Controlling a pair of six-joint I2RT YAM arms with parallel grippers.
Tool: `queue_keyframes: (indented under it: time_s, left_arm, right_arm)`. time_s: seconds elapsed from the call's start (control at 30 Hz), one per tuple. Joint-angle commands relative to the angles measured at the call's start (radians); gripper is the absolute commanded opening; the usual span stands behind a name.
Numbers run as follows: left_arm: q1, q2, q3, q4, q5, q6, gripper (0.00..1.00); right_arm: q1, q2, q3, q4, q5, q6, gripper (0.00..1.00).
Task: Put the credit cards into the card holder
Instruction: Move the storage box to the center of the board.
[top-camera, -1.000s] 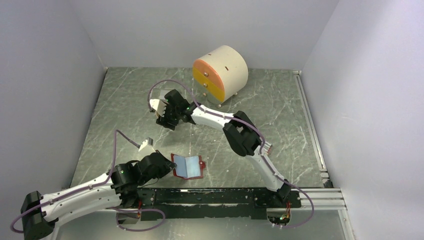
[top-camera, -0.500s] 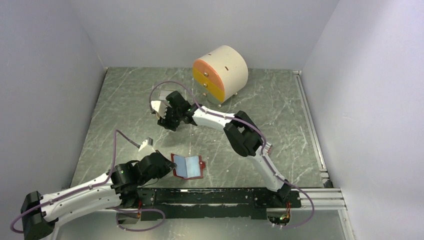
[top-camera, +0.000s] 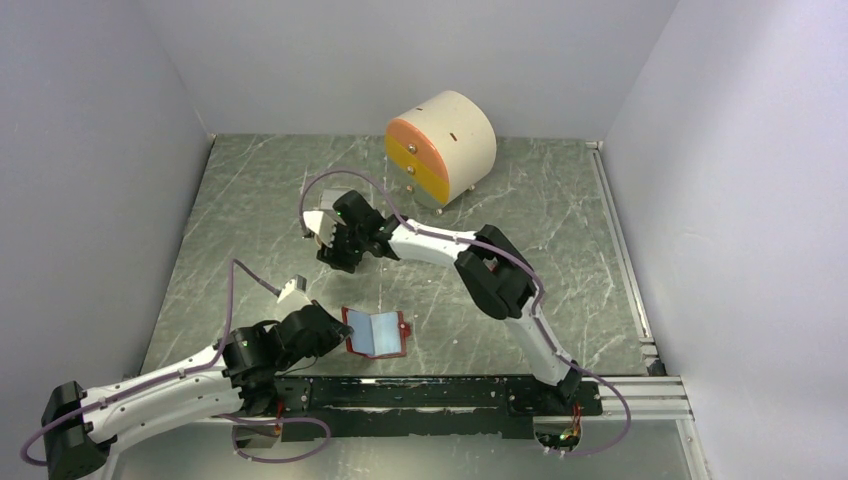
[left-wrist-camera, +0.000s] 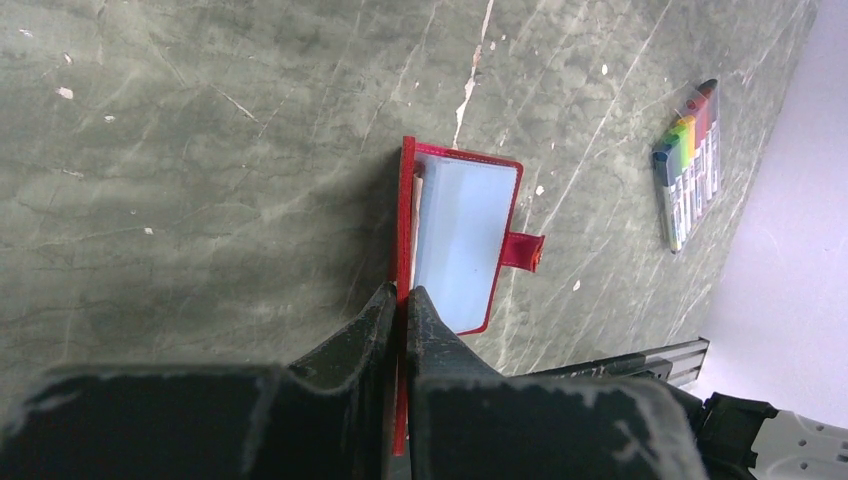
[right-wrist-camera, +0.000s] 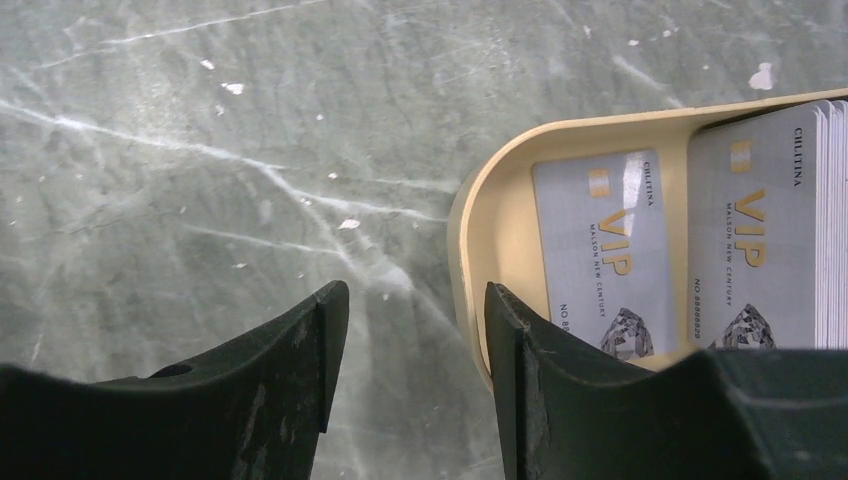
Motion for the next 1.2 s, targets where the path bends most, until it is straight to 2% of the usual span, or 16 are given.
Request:
queue_keyframes:
  time_s: [0.0,0.3,0.43,0.83,1.0,1.17]
  left_arm:
    - [-0.005,0.006,0.039,0.005,-0.009,0.011,0.09]
    - [-0.004,0.014,0.040,-0.006,-0.002,0.007,0.09]
    - [-0.004,0.001,0.039,-0.013,-0.001,0.000,0.09]
    - [-0.005,-0.023,0.050,-0.057,-0.002,-0.011,0.09]
    - [-0.004,-0.006,0.043,-0.056,0.004,-0.024,0.09]
    - [-0.004,-0.009,0.044,-0.048,0.000,-0.018,0.09]
  right_arm:
    - [0.029,-0.059,-0.054,0.003,-0.035,0.043,0.56]
    - [0.062,-0.103,-0.118,0.029,-0.039,0.094,0.56]
    - [0.058,-0.110,-0.086,0.009,0.002,0.086,0.58]
    - [0.011,-0.101,0.063,-0.058,0.124,0.032,0.73]
    - [0.001,-0.069,0.136,-0.085,0.155,0.007,0.73]
    - [-0.005,-0.077,0.106,0.023,0.227,-0.013,0.71]
